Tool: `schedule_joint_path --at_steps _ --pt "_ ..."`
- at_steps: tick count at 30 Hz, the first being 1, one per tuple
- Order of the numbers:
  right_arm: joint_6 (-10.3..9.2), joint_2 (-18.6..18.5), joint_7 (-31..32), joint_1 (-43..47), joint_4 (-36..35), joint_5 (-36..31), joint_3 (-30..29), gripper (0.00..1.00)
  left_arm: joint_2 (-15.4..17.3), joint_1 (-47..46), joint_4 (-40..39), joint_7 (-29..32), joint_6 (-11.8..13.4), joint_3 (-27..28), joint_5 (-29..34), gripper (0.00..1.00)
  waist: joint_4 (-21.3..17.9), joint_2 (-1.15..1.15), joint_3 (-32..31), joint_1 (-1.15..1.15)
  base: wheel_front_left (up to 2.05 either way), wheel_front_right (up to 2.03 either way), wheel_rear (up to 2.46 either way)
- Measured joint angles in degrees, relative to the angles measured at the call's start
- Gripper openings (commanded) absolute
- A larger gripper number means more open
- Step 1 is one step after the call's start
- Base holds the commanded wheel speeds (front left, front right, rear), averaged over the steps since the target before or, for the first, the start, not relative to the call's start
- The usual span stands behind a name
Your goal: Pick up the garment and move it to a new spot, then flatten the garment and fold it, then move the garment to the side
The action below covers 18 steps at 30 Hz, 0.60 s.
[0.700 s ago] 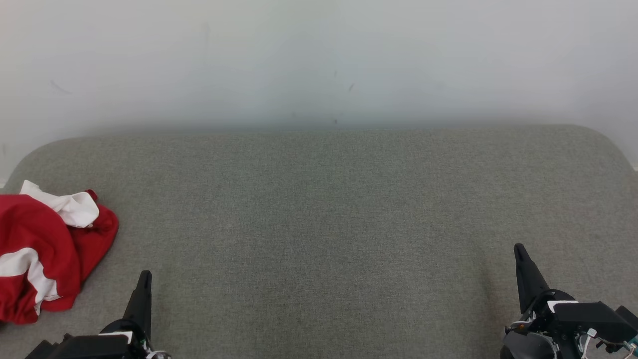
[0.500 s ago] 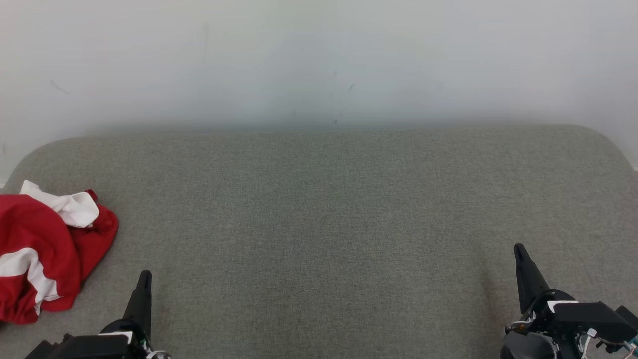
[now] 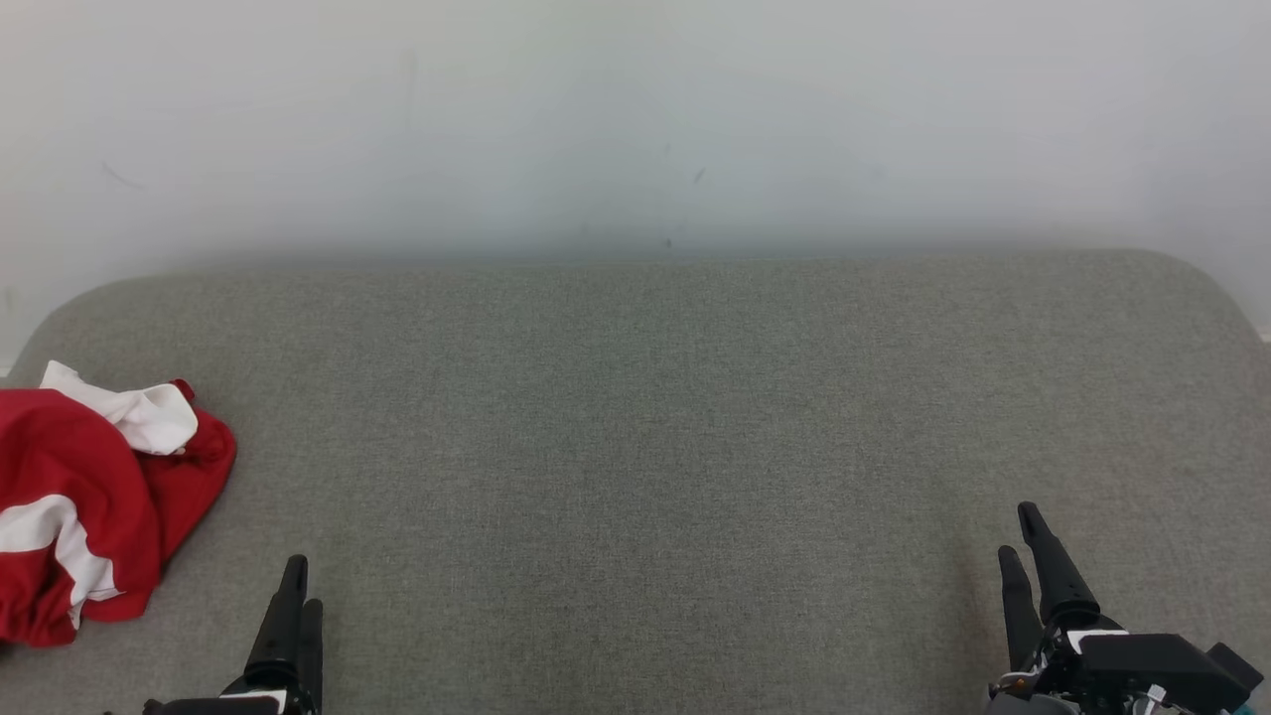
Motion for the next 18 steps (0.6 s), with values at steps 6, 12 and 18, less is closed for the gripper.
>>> schedule_joint_path --at_steps 6,12,18 --pt "0.0 -0.1 -1.6 0.0 -0.3 -3.7 1.2 1.0 0.0 0.1 -0.9 -1.6 0.0 -0.6 4.7 1.0 0.0 0.0 -0.2 0.0 0.0 0.0 0.0" --pt "0.0 -0.1 -3.1 0.0 -0.2 -9.8 2.1 1.0 0.0 0.1 -1.4 -3.2 0.9 -1.8 12.4 1.0 -0.1 0.0 -0.3 0.0 0.0 0.0 0.0" --pt "0.0 -0.1 -4.4 -0.1 0.7 -17.5 3.5 1.0 0.0 0.2 -1.7 -4.6 2.3 -3.4 21.0 1.0 -0.2 0.0 -0.4 0.0 0.0 0.0 0.0"
